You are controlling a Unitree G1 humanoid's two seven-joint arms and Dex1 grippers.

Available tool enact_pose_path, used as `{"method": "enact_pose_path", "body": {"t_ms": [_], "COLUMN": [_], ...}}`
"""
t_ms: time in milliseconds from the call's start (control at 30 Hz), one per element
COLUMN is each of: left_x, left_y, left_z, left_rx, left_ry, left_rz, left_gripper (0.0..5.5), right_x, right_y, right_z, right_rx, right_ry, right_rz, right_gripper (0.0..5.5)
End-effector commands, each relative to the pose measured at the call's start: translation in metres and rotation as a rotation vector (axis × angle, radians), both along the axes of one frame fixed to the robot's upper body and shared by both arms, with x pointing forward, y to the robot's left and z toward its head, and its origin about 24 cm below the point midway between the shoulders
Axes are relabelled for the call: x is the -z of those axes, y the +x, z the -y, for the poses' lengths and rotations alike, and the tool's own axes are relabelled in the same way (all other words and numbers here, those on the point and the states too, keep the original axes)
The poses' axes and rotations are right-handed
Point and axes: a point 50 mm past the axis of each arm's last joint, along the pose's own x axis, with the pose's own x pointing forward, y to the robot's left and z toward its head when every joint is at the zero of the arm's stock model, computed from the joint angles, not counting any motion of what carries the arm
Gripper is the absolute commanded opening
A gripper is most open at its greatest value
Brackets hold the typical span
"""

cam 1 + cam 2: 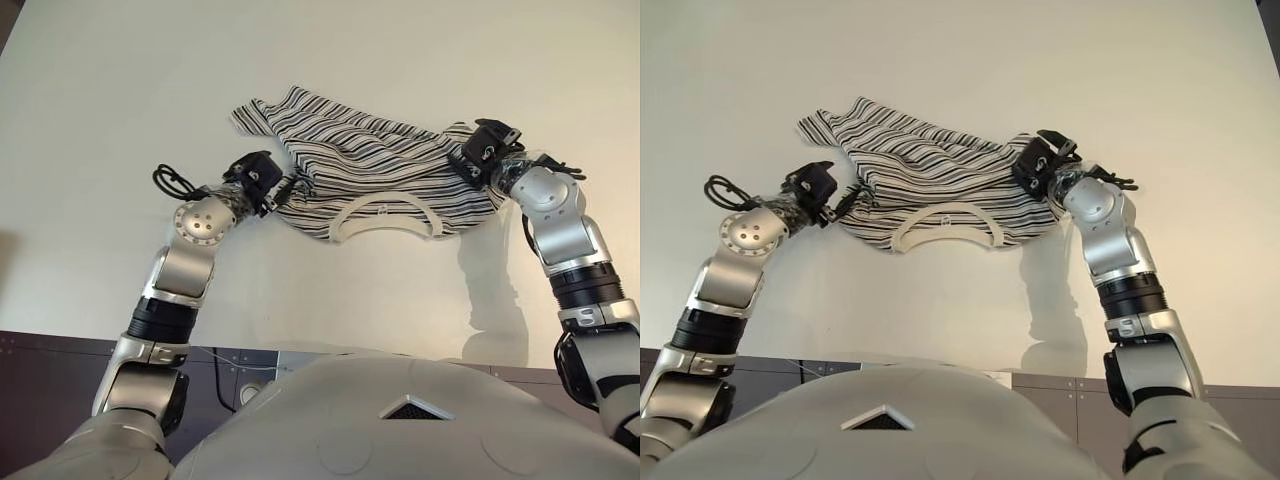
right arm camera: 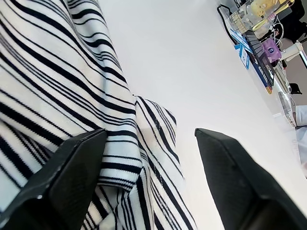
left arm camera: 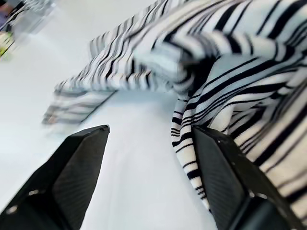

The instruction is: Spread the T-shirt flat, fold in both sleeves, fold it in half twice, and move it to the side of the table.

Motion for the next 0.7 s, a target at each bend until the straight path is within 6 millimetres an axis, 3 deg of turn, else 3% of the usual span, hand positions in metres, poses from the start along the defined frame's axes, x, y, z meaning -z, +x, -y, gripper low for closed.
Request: {"method": "enact_pose_path", "body": {"t_ms": [33,100,167,267,333,400,467,500,600,633,700], "left_x": [0.043,0.038,0.021,-0.007,-0.029,-0.051,-0.068,-0.067,-0.038,-0.033,-0.030], "left_y": [-0.064,-0.072,-0.066,-0.051,-0.043,-0.041,-0.052,-0.064,-0.116,-0.125,-0.126], "left_z": [-0.041,-0.045,-0.036,-0.031,-0.033,-0.039,-0.035,-0.031,-0.041,-0.047,-0.053], "left_rx": [-0.211,-0.289,-0.357,-0.453,-0.467,-0.496,-0.396,-0.258,0.220,0.327,0.438], "left_ry": [0.126,0.113,0.016,-0.091,-0.129,-0.183,-0.162,-0.072,0.220,0.271,0.334], "left_rz": [-0.281,-0.239,-0.120,0.070,0.192,0.291,0.334,0.311,0.046,-0.008,-0.043], "left_gripper": [3.14,3.14,3.14,3.14,3.14,3.14,3.14,3.14,3.14,3.14,3.14], "right_x": [0.039,0.032,0.017,-0.033,-0.067,-0.087,-0.083,-0.073,-0.042,-0.037,-0.026], "right_y": [-0.021,-0.017,-0.012,-0.002,-0.011,-0.030,-0.057,-0.072,-0.119,-0.126,-0.131], "right_z": [0.026,0.017,0.001,-0.007,-0.004,0.005,0.020,0.025,0.041,0.044,0.045], "right_rx": [0.111,0.116,0.119,0.156,0.097,-0.013,-0.187,-0.281,-0.593,-0.649,-0.715], "right_ry": [-0.130,-0.057,0.114,0.409,0.507,0.449,0.170,0.042,-0.258,-0.298,-0.352], "right_rz": [-0.182,-0.144,-0.087,0.079,0.168,0.206,0.194,0.147,-0.025,-0.040,-0.037], "right_gripper": [3.38,3.38,3.38,3.38,3.38,3.38,3.38,3.38,3.38,3.38,3.38]}}
